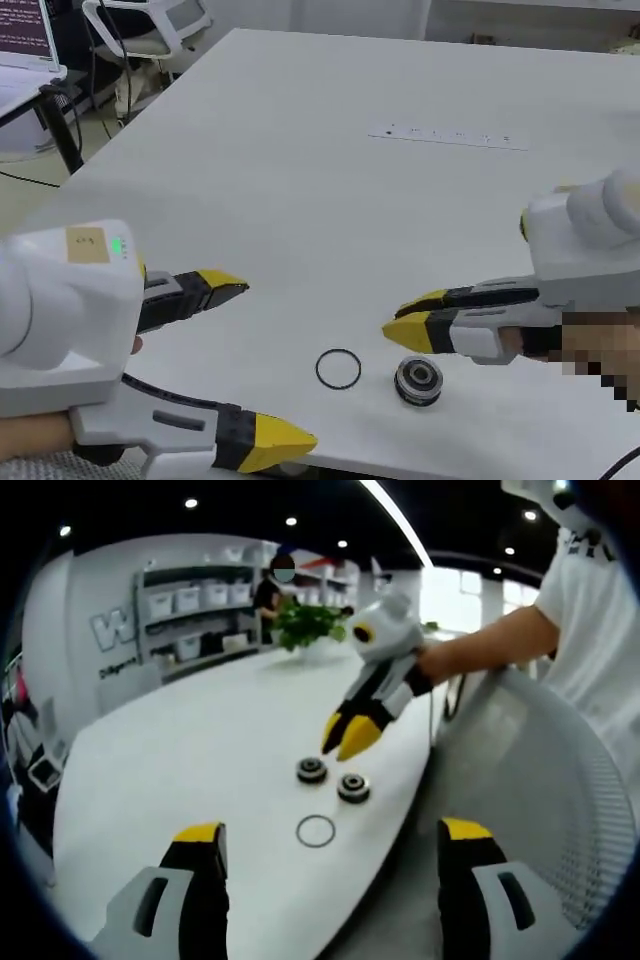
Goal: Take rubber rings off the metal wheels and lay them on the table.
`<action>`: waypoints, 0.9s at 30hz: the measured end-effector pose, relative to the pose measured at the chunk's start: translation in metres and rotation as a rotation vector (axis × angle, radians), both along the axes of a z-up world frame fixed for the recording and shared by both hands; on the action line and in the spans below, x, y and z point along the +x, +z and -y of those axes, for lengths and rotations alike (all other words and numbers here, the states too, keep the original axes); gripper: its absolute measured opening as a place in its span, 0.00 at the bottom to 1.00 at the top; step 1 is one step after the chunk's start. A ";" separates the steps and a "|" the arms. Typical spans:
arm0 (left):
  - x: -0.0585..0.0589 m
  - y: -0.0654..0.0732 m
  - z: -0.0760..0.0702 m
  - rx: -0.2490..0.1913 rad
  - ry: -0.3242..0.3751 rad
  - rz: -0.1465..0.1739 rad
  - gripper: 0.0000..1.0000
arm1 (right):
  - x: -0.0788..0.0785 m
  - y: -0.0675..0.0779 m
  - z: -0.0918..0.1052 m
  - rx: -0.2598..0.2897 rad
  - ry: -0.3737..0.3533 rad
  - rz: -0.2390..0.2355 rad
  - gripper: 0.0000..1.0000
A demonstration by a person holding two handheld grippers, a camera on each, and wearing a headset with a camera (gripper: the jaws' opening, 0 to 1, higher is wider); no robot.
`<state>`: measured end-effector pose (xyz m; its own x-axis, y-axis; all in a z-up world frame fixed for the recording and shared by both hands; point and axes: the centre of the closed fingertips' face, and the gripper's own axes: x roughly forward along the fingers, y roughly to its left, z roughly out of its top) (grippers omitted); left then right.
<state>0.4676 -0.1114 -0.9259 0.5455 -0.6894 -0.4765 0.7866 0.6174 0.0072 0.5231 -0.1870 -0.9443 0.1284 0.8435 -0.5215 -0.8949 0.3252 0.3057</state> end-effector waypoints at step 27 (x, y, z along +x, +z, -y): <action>0.010 0.046 0.033 0.049 -0.188 0.130 0.85 | -0.014 -0.032 0.045 -0.115 0.011 0.013 0.22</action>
<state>0.4775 -0.1449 -0.8797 0.4689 -0.7625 -0.4458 0.8782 0.4565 0.1428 0.5095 -0.2320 -0.9766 0.1267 0.7794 -0.6136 -0.9021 0.3478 0.2555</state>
